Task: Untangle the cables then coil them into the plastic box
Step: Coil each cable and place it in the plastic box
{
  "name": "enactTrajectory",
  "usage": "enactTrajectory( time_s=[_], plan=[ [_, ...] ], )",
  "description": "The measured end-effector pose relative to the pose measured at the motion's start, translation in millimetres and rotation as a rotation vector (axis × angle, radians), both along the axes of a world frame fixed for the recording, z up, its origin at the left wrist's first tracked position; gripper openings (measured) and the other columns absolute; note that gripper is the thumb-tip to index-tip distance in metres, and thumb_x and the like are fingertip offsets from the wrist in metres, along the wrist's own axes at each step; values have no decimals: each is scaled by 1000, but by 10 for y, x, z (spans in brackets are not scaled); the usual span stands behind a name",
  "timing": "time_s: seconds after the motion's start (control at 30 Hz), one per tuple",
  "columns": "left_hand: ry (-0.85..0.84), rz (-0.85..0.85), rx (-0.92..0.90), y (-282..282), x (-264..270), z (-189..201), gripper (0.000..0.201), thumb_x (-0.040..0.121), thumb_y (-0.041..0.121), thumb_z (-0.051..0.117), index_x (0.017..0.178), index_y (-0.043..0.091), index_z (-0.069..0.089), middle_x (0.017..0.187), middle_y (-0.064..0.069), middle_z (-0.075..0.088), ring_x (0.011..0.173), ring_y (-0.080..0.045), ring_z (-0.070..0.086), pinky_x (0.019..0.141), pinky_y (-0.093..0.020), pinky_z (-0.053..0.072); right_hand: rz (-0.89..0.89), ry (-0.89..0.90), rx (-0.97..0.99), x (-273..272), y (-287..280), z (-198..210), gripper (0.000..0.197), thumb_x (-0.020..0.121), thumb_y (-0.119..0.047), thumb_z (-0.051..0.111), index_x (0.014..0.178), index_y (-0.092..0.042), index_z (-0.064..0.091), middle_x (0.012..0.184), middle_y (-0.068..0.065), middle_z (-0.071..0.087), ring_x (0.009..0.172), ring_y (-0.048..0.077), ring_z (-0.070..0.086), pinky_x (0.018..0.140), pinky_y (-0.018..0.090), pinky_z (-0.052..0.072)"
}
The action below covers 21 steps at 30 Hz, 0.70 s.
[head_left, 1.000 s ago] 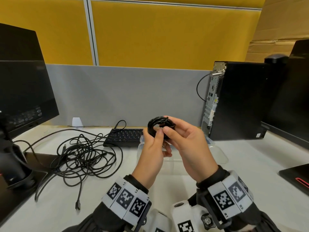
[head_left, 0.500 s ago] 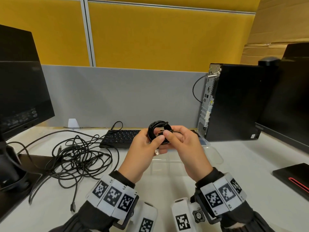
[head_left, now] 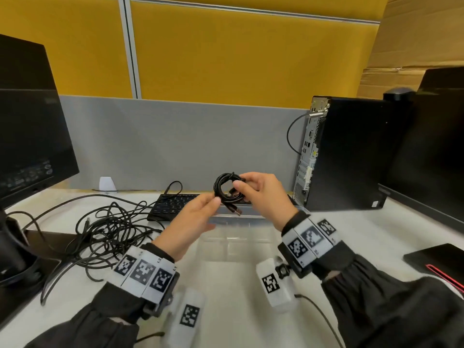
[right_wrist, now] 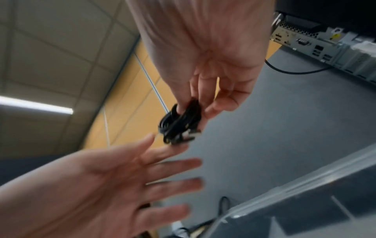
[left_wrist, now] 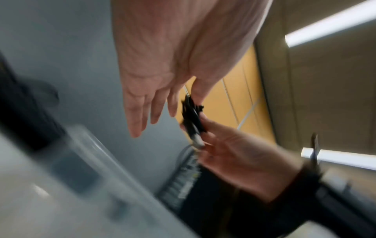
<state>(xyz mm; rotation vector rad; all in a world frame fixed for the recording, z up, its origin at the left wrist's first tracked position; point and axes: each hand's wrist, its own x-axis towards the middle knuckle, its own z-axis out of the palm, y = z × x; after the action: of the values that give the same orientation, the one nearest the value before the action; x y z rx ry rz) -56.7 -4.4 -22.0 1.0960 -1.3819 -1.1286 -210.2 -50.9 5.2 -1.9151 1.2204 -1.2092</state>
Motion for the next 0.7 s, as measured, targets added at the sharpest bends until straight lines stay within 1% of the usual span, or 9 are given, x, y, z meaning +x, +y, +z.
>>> enactTrajectory(
  time_s=[0.07,0.13,0.23,0.3,0.37,0.43,0.53,0.63,0.7],
  plan=[
    [-147,152,-51,-130,194,-75,24,96,14,47,118,12,57,121,-1,61,113,-15,54,102,-40,42,-27,283,41,66,-121,16,27,90,-26,60,109,-8,67,99,8,71,93,17,63,82,21,43],
    [-277,247,-28,-246,363,-159,27,94,10,50,121,9,54,126,-6,56,110,-16,52,100,-36,42,-6,575,94,183,-218,-22,30,92,-28,57,112,-6,66,106,11,68,101,23,60,75,21,40],
    [-447,119,165,-331,452,-284,39,95,17,50,132,11,42,129,-5,48,96,-21,59,74,-33,52,29,871,168,397,-353,-140,30,91,-29,58,104,-3,65,95,14,65,86,27,58,68,27,41],
    [-439,-6,267,-365,432,-337,46,95,19,51,137,10,35,128,-4,47,80,-21,66,62,-30,54,16,1020,191,532,-410,-207,34,90,-30,60,109,-2,59,96,14,59,89,28,58,70,30,42],
    [-404,-89,277,-395,393,-344,47,95,15,51,137,9,32,128,-6,47,73,-19,68,57,-27,55,-3,1096,193,632,-446,-240,39,90,-29,60,117,-3,53,110,14,60,100,30,60,76,34,45],
    [-347,-141,273,-411,372,-336,41,95,10,50,133,11,34,125,-8,48,71,-18,69,54,-25,55,-12,1137,168,701,-466,-236,39,90,-26,60,120,-3,51,118,13,59,102,28,60,76,32,45],
    [-226,-204,284,-420,390,-344,30,94,6,50,118,18,38,115,-6,55,68,-20,69,57,-26,57,3,1197,174,768,-483,-235,38,92,-21,58,125,-4,49,124,14,56,105,29,58,81,33,46],
    [-136,-225,283,-446,421,-393,32,92,0,51,118,17,39,127,-14,51,63,-20,70,56,-26,57,29,1265,177,803,-460,-334,33,94,-15,52,124,-1,51,125,15,56,113,30,56,87,33,46],
    [-94,-216,286,-475,430,-415,34,91,-1,51,120,15,39,127,-15,52,62,-21,70,56,-26,58,20,1274,181,808,-447,-417,32,95,-13,49,125,1,50,127,15,54,115,30,56,90,34,46]
  ],
)
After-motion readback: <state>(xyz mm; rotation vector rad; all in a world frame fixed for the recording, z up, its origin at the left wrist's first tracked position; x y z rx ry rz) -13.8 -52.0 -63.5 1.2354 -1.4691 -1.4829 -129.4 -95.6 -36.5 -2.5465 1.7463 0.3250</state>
